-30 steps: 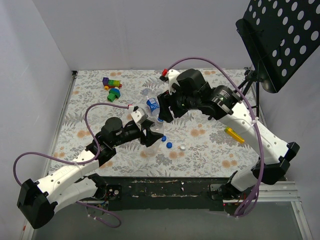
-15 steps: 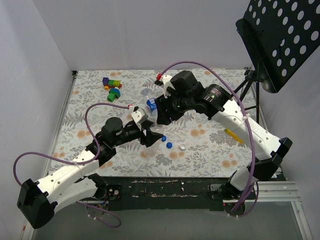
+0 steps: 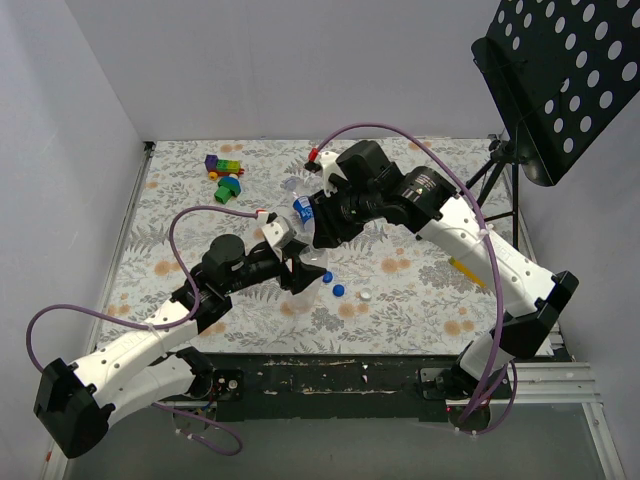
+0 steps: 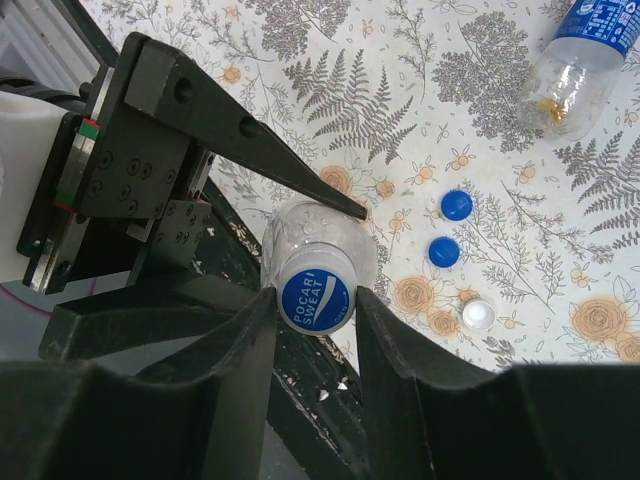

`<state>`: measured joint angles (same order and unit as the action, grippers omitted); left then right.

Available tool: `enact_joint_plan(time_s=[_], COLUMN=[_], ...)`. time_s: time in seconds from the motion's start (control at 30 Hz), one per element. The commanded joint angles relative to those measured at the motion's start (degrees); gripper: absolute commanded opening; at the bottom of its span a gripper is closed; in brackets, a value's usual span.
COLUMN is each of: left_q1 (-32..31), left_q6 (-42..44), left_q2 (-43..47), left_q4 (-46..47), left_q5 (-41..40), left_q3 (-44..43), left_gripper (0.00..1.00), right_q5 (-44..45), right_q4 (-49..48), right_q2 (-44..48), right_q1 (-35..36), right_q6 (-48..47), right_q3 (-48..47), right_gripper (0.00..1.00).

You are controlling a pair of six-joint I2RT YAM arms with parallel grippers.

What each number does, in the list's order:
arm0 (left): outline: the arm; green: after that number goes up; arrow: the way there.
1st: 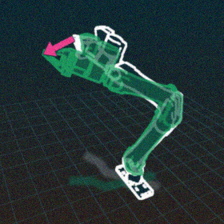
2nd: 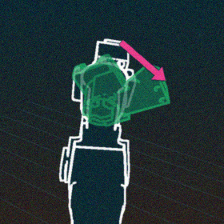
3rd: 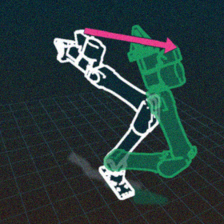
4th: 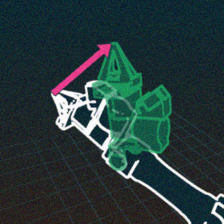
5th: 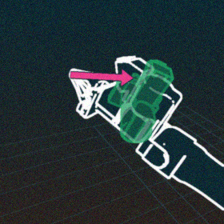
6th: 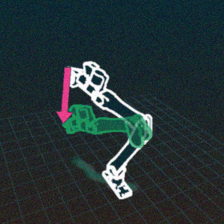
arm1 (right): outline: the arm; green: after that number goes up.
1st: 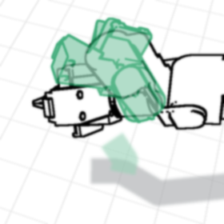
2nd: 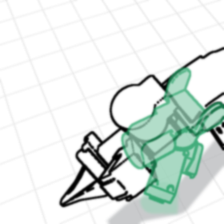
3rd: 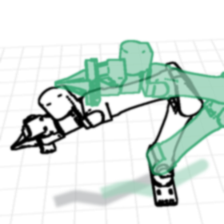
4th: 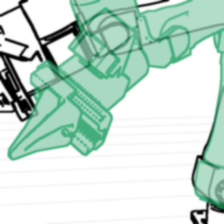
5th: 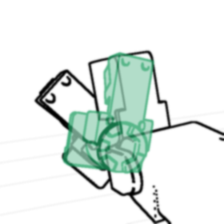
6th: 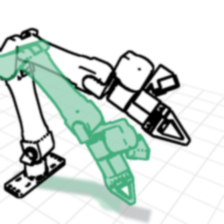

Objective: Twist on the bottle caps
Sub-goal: Screw the bottle cap onto the plastic bottle.

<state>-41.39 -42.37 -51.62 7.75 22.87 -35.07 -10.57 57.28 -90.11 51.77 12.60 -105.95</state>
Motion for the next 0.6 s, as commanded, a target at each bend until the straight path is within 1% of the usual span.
enact_joint_plan(time_s=[0.0, 0.23, 0.27, 0.3, 0.47, 0.57], left_q1=[-0.1, -0.1, 0.0, 0.0, 0.1, 0.1], left_q6=[1.0, 0.5, 0.8, 1.3, 3.5, 4.3], left_q2=[1.6, 2.1, 2.0, 2.0, 0.9, 0.6], left_q4=[0.3, -1.3, -1.9, -2.8, -7.4, -9.9], left_q5=[0.0, -0.1, 0.4, 0.7, 4.7, 8.7], left_q3=[-1.1, -1.7, -2.1, -2.5, -4.1, -4.8], left_gripper=[0.01, 0.0, 0.0, 0.0, 0.0, 0.0], right_q5=[-1.3, -2.4, -2.6, -2.9, -5.5, -5.6], right_q4=[-0.9, -0.3, -0.4, -0.5, -2.3, -2.7], right_q2=[-0.3, -0.2, 0.1, 0.3, 2.7, 3.7], right_q1=[0.0, 0.0, 0.0, 0.0, 0.0, -0.1], right_q6=[-0.4, -1.8, -2.3, -2.8, -6.2, -7.8], right_q3=[-2.9, -2.3, -2.1, -1.9, -0.2, 0.6], right_gripper=[0.4, 0.18, 0.12, 0.09, 0.01, 0.01])
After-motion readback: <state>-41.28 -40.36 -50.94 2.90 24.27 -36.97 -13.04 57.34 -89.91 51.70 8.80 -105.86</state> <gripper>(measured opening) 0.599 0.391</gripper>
